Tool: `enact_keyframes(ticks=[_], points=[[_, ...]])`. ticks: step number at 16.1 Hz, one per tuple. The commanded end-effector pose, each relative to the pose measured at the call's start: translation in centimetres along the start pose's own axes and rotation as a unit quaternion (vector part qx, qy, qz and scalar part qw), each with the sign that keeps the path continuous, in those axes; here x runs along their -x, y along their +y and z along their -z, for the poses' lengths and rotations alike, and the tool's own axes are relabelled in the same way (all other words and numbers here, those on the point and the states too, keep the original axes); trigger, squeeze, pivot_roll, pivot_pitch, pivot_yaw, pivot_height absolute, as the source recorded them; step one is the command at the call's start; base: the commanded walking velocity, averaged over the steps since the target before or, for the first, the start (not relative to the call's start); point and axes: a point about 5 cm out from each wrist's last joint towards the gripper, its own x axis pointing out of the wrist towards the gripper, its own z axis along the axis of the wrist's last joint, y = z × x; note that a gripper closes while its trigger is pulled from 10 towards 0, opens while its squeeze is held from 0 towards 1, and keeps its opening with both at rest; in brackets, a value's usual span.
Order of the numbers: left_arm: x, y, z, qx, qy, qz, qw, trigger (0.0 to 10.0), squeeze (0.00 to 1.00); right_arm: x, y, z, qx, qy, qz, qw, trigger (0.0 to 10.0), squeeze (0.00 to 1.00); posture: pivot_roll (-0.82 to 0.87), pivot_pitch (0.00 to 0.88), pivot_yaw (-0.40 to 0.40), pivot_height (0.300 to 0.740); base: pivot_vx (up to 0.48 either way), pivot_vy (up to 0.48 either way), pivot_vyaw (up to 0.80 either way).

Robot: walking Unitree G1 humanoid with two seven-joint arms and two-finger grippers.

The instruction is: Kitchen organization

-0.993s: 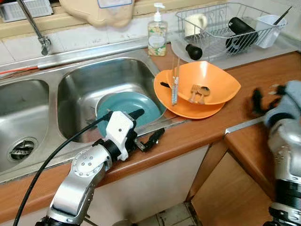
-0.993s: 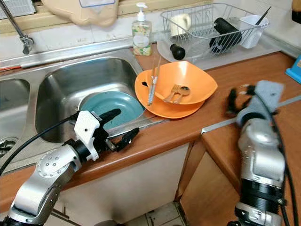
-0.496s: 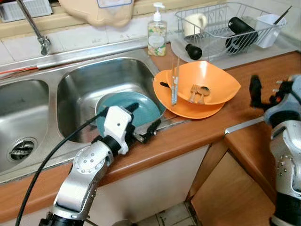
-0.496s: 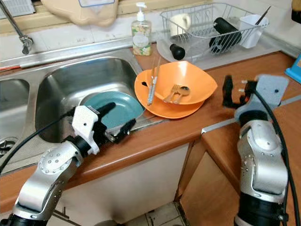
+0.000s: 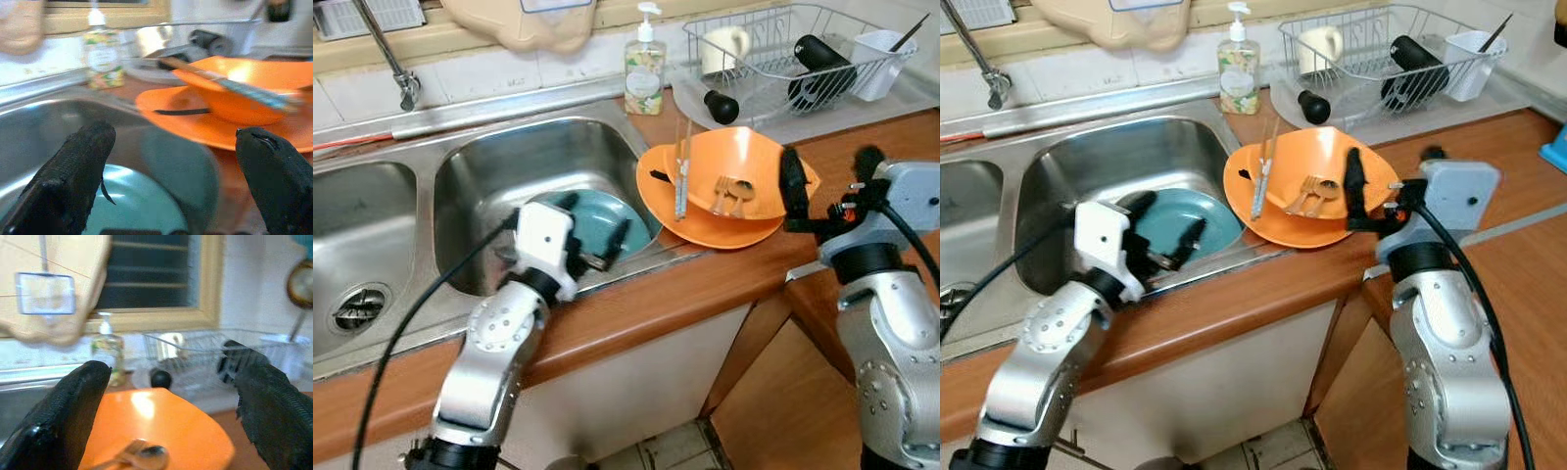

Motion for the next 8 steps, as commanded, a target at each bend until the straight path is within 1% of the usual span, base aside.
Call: enact_keyframes(ticks=[1,2,3,4,5,6,7,8], points=[[0.1,-1.4,-0.4,0.019,-0.007,0.061,0.998,10.0,0.00,0.1,0.2,-0.1,-0.010,0.001,-0.022,1.000,10.0,1.00,-0.05,0.000,0.058,0.740,0.000,0.000,0.00],[0.0,-1.8,-0.5,0.031,-0.011,0.082,0.996,10.0,1.00,0.1,0.3,0.0,-0.010,0.004,-0.034,0.999,10.0,1.00,-0.05,0.000,0.063,0.740,0.000,0.000,0.00],[-0.4,-2.5,-0.5,0.033,-0.011,0.110,0.993,10.0,1.00,0.3,0.2,0.1,-0.008,0.007,-0.060,0.998,10.0,1.00,-0.04,0.000,0.063,0.740,0.000,0.000,0.00],[-0.8,-2.6,-0.5,0.026,-0.010,0.117,0.993,10.0,1.00,0.4,0.1,0.1,-0.006,0.012,-0.073,0.997,10.0,1.00,-0.05,0.000,0.062,0.740,0.000,0.000,0.00],[-1.6,-2.6,-0.8,0.026,-0.011,0.122,0.992,10.0,1.00,0.7,-0.2,-0.4,-0.012,0.017,-0.119,0.993,10.0,1.00,-0.05,0.000,0.070,0.740,0.000,0.000,0.00],[-1.9,-2.6,-0.9,0.031,-0.011,0.129,0.991,10.0,1.00,1.0,-0.2,-0.6,-0.015,0.019,-0.148,0.989,10.0,1.00,-0.05,0.000,0.070,0.740,0.000,0.000,0.00],[-2.2,-2.8,-0.7,0.032,-0.005,0.146,0.989,10.0,1.00,1.7,-0.5,-0.8,-0.022,0.030,-0.189,0.981,10.0,1.00,-0.06,0.000,0.072,0.740,0.000,0.000,0.00],[-2.4,-3.1,-0.7,0.034,-0.001,0.161,0.986,10.0,0.98,2.2,-0.8,-0.9,-0.020,0.041,-0.211,0.976,10.0,1.00,-0.06,0.000,0.069,0.740,0.000,0.000,0.00]])
